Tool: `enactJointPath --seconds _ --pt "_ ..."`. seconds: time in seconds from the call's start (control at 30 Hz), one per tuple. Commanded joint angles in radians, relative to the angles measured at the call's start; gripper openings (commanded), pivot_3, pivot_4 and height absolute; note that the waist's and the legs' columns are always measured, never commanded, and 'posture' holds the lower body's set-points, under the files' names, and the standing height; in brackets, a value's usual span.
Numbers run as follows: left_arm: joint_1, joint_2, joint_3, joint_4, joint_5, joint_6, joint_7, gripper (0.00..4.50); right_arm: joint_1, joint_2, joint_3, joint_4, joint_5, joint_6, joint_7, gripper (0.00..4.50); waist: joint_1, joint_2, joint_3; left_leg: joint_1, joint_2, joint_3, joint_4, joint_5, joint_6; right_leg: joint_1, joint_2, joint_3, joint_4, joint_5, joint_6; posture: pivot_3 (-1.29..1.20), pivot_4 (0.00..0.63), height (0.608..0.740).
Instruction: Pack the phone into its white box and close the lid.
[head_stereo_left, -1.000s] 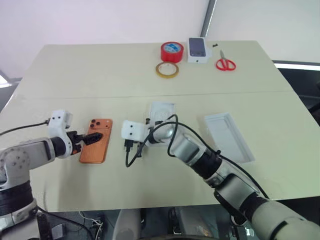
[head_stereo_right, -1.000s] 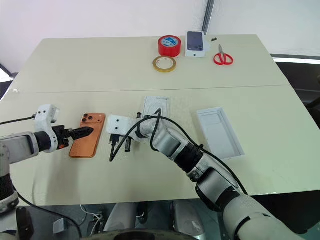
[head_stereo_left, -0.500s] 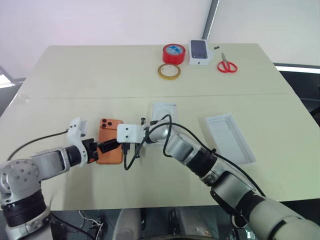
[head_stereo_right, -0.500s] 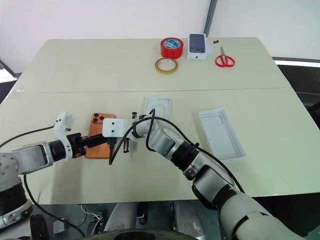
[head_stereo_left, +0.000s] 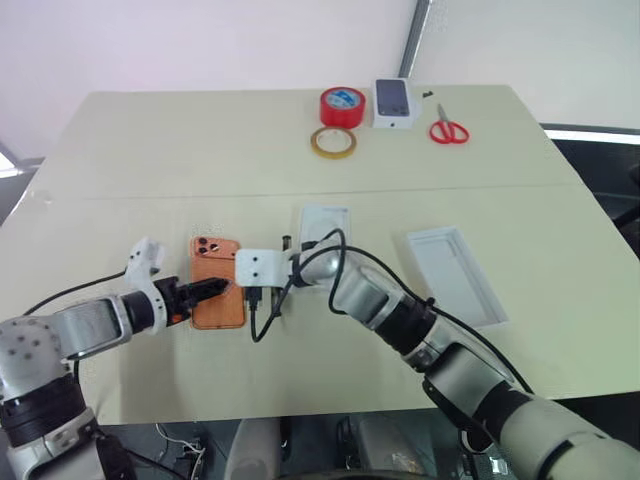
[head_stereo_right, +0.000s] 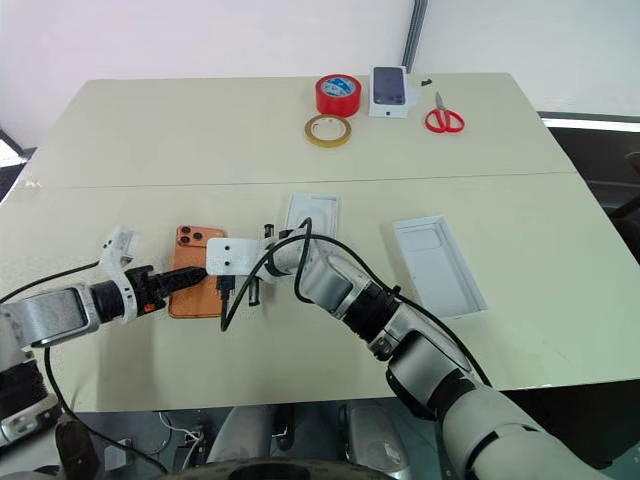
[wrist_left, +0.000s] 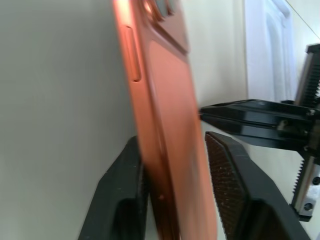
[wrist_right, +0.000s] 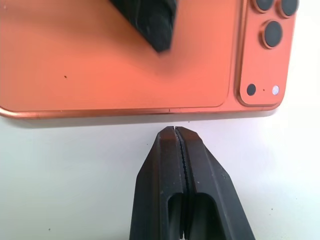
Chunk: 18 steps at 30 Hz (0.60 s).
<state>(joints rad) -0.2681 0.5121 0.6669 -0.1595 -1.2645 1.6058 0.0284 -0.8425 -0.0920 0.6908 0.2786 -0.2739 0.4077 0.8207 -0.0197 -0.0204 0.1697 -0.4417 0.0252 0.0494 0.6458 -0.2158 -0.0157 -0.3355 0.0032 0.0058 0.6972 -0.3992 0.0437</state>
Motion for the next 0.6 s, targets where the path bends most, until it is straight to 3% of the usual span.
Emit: enactJointPath --seconds 0.03,0.13,0.23,0.33,0.37,0.47,0.6 --pt "0.006 0.007 0.048 -0.008 -0.06 0.006 0.024 2.12 -0.001 -0.011 -0.031 -0.052 -0.005 0.004 0.003 0.0 0.0 -0.001 0.0 0.0 0.0 0.0 0.0 0.0 0.0 0.0 0.0 0.0 0.0 0.0 0.0 0.0 0.15 0.74" --pt "0.016 -0.008 0.059 0.002 -0.108 -0.014 0.054 2.12 -0.002 -0.021 -0.047 -0.08 0.004 0.017 0.004 0.0 -0.001 -0.001 0.0 0.0 0.0 0.0 0.0 0.0 0.0 0.0 0.0 0.0 0.0 0.0 0.0 0.0 0.15 0.74" --pt "0.031 -0.011 0.051 0.006 -0.162 -0.044 0.095 1.26 0.002 -0.036 -0.061 -0.114 0.007 0.032 0.007 0.0 -0.001 -0.001 0.0 0.0 0.0 0.0 0.0 0.0 0.0 0.0 0.0 0.0 0.0 0.0 0.0 0.0 0.15 0.74" --pt "0.063 0.003 0.035 0.009 -0.238 -0.091 0.139 0.04 0.012 -0.06 -0.081 -0.162 0.013 0.055 0.015 0.0 0.0 -0.001 0.0 0.0 0.0 0.0 0.0 0.0 0.0 0.0 0.0 0.0 0.0 0.0 0.0 0.0 0.15 0.74" --pt "0.075 0.012 0.026 0.011 -0.274 -0.112 0.156 0.04 0.015 -0.068 -0.086 -0.176 0.014 0.06 0.019 0.0 -0.003 -0.001 0.0 0.0 0.0 0.0 0.0 0.0 0.0 0.001 0.0 0.0 -0.001 0.0 0.0 0.0 0.15 0.74" --pt "0.069 0.04 -0.015 0.056 -0.588 -0.325 0.309 0.04 0.025 -0.142 -0.143 -0.282 0.032 0.093 0.046 0.0 0.002 -0.002 0.0 0.0 0.001 0.0 0.0 0.0 0.001 0.0 0.0 0.0 -0.001 0.0 0.0 0.0 0.15 0.74" --pt "-0.086 0.09 -0.142 0.087 -0.686 -0.455 0.432 0.04 0.071 -0.266 -0.268 -0.461 0.144 0.119 0.153 0.0 0.015 -0.006 0.002 -0.002 0.0 -0.001 0.0 -0.001 0.002 0.001 0.0 -0.001 -0.004 0.0 0.0 0.0 0.15 0.74"
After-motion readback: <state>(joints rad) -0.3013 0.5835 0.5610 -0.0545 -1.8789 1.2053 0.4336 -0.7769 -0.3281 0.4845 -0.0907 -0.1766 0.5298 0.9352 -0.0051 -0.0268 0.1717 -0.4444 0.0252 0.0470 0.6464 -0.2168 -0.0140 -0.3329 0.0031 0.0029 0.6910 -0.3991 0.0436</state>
